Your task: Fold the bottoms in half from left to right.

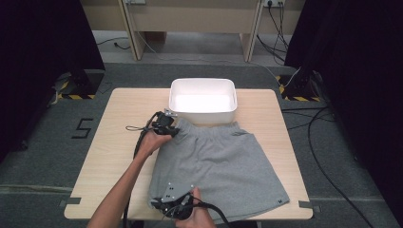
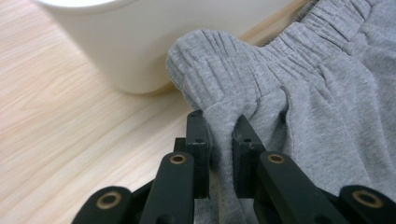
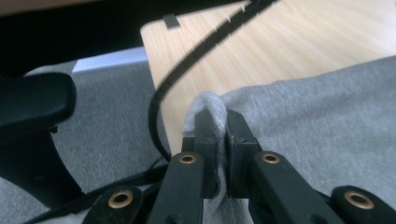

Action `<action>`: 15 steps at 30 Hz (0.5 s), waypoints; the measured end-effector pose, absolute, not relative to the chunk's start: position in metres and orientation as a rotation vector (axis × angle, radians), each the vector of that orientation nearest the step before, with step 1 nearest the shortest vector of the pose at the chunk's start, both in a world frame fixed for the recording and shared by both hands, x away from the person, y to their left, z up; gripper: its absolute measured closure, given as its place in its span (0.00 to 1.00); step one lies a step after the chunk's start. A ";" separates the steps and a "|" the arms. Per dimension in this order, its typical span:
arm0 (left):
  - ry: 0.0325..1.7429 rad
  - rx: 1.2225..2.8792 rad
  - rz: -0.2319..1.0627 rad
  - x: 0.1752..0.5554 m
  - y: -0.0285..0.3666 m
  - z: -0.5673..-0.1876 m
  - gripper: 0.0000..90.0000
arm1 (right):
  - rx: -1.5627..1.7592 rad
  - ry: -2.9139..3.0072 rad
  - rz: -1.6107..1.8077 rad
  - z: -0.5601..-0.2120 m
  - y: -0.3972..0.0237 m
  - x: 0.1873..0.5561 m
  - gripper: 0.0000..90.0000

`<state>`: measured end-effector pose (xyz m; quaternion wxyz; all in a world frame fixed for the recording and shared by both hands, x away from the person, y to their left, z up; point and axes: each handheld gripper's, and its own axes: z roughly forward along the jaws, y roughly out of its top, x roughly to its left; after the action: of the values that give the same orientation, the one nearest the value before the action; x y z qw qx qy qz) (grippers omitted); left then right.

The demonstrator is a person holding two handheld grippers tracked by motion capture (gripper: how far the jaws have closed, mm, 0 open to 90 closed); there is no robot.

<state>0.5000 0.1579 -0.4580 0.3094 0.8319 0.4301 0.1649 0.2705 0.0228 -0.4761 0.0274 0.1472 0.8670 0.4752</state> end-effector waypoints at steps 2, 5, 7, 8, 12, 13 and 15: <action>1.140 2.217 0.434 0.499 0.162 -0.456 0.89 | 0.435 2.665 1.493 -0.472 0.024 0.270 0.95; 1.143 2.230 0.437 0.500 0.167 -0.446 0.89 | 0.436 2.654 1.531 -0.464 0.024 0.268 0.95; 1.139 2.227 0.441 0.501 0.167 -0.436 0.89 | 0.423 2.631 1.552 -0.458 0.021 0.269 0.95; 1.133 2.229 0.448 0.501 0.165 -0.431 0.89 | 0.422 2.620 1.571 -0.455 0.019 0.269 0.95; 1.115 2.234 0.453 0.502 0.153 -0.410 0.88 | 0.439 2.578 1.615 -0.444 0.006 0.269 0.95; 1.114 2.240 0.450 0.502 0.148 -0.405 0.88 | 0.446 2.567 1.626 -0.442 0.001 0.269 0.96; 1.105 2.255 0.447 0.503 0.138 -0.397 0.88 | 0.465 2.549 1.642 -0.437 -0.010 0.269 0.96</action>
<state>0.5033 0.1377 -0.3969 0.2914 0.8457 0.4145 0.1675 0.2690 -0.0096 -0.4366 0.0370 0.1515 0.8304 0.5349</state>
